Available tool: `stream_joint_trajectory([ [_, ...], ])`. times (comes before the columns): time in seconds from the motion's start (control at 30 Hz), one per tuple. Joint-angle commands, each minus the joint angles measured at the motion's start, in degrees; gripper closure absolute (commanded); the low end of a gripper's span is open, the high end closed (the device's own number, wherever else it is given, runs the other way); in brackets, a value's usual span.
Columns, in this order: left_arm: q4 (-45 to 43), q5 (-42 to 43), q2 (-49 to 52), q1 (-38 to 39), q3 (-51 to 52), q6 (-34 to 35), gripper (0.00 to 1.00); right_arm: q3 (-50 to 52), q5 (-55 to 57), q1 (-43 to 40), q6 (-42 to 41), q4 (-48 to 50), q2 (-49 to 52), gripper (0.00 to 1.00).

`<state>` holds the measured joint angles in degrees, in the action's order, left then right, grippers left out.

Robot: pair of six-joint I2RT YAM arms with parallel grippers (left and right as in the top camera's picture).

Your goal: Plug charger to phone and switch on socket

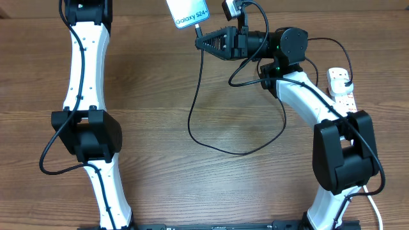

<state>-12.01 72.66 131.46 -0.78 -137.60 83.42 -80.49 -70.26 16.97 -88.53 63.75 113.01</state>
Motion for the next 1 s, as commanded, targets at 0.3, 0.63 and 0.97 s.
stream_joint_trajectory([
  [0.3, -0.4, 0.9, -1.4, 0.8, -0.4, -1.1, 0.96, -0.9, -0.1, 0.2, -0.2, 0.5, 0.0, 0.96],
  [0.63, -0.4, 0.9, -1.4, 1.7, -0.4, -0.9, 0.96, -0.9, -0.1, 0.2, -0.2, 0.5, 0.0, 0.96],
  [0.97, -0.4, 3.9, -1.4, 1.8, -0.4, -1.2, 0.96, -0.9, -0.1, 0.2, -0.2, 0.5, 0.0, 0.96],
])
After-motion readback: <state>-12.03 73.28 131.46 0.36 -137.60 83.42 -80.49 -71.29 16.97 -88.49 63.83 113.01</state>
